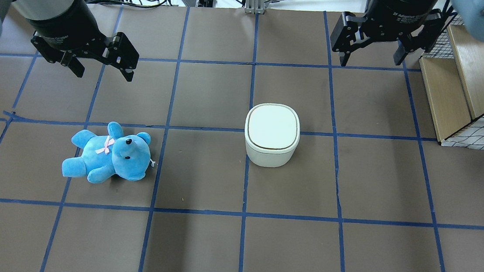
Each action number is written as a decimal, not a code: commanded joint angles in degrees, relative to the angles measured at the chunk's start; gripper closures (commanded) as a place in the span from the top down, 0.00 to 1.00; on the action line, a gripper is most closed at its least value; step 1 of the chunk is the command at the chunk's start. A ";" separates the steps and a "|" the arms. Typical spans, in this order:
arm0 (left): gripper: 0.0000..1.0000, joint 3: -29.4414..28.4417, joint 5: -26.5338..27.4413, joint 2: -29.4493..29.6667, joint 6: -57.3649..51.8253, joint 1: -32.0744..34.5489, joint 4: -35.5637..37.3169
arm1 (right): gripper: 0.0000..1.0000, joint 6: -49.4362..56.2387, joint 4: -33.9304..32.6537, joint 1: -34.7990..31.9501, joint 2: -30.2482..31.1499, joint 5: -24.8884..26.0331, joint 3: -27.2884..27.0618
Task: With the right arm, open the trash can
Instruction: 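Move the right gripper toward the white trash can lid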
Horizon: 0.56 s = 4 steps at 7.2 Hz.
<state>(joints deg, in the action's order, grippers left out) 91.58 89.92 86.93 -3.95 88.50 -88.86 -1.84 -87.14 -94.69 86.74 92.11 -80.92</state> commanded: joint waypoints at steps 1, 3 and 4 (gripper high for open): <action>1.00 0.00 0.00 0.00 0.00 0.00 0.00 | 1.00 -0.09 -0.05 0.04 0.00 0.09 -0.03; 1.00 0.00 0.00 0.00 0.00 0.00 0.00 | 1.00 0.34 -0.13 0.12 -0.17 0.00 -0.03; 1.00 0.00 0.00 0.00 0.00 0.00 0.00 | 0.88 -0.52 -0.14 -0.05 -0.26 -0.09 0.06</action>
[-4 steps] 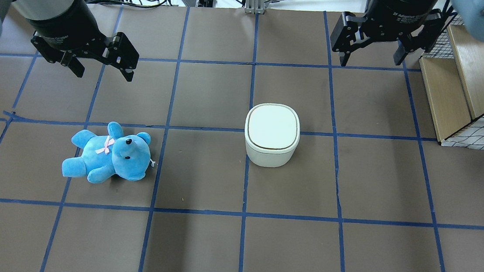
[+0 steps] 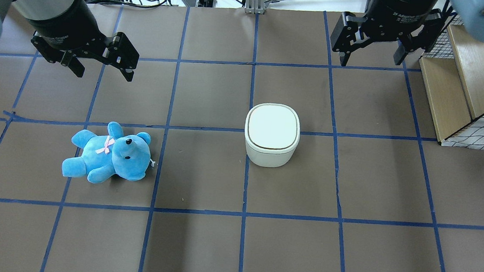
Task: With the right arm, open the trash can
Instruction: 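Move the right gripper toward the white trash can lid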
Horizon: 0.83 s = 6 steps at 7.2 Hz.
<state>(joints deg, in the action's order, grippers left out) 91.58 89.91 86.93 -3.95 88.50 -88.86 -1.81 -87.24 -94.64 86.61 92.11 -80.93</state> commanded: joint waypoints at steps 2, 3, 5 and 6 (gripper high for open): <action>1.00 0.00 0.00 0.00 0.00 0.00 0.00 | 0.01 -4.66 0.23 -1.32 -1.69 -3.14 -0.01; 1.00 0.00 0.00 0.00 0.00 0.00 0.00 | 0.00 -11.66 -0.12 -4.55 -3.19 -4.91 -0.45; 1.00 0.00 0.00 0.00 0.00 0.00 0.00 | 0.00 -15.84 -9.11 -11.15 -6.70 -4.14 -5.25; 1.00 0.00 0.00 0.00 0.00 0.00 0.00 | 0.00 -16.03 -14.91 -11.70 -6.89 -4.31 -9.90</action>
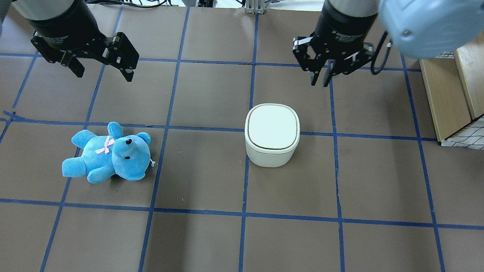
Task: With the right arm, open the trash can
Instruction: 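Lower the right gripper onto the trash can lid's edge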
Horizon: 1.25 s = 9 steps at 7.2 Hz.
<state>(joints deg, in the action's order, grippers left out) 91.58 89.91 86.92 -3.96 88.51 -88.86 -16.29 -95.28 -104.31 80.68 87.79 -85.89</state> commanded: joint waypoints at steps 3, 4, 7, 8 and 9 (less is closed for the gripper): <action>1.00 0.00 0.00 0.00 0.00 0.00 0.00 | 0.00 -2.26 -17.02 -2.04 -1.05 1.34 -15.87; 1.00 0.00 0.00 0.00 0.00 0.00 0.00 | 0.00 -2.17 -17.04 -2.04 -1.49 1.42 -16.41; 1.00 0.00 0.00 0.00 0.00 0.00 0.00 | 0.00 -2.35 -17.13 -2.04 -2.81 1.77 -16.42; 1.00 0.00 0.00 0.00 0.00 0.00 0.00 | 0.00 -2.87 -17.04 -2.04 -3.07 1.77 -16.50; 1.00 0.00 0.00 0.00 0.00 0.00 0.00 | 0.00 -3.05 -16.78 -2.04 -3.07 1.86 -16.59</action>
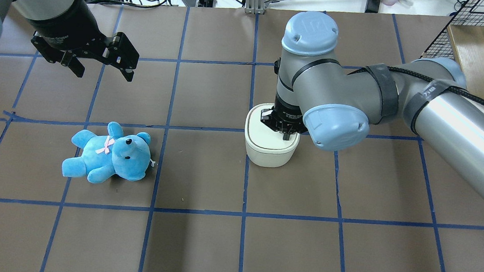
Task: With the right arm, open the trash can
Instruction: 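Push the lid edge with the right gripper to flip it open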
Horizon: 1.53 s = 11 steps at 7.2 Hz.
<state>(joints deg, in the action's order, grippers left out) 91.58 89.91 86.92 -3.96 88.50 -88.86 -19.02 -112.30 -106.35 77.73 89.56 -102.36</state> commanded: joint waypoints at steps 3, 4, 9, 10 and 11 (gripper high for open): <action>1.00 0.00 0.00 0.00 0.00 0.00 0.00 | 0.19 -0.32 0.68 0.09 0.75 0.09 0.93; 1.00 0.00 0.00 0.00 0.00 0.00 0.00 | 0.99 0.56 0.24 0.17 3.28 0.09 2.32; 1.00 0.00 0.09 0.00 0.00 0.00 0.00 | 1.00 9.67 21.22 10.08 7.70 3.96 21.83; 1.00 0.00 0.09 0.00 0.00 0.00 0.00 | 1.00 11.44 23.86 12.19 7.70 3.95 23.42; 1.00 0.00 0.09 0.00 0.00 0.00 0.00 | 1.00 11.55 24.49 13.17 7.79 3.43 24.04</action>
<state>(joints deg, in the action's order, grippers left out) 91.58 90.00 86.92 -3.96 88.51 -88.86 -8.63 -89.65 -95.12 85.43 93.42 -79.77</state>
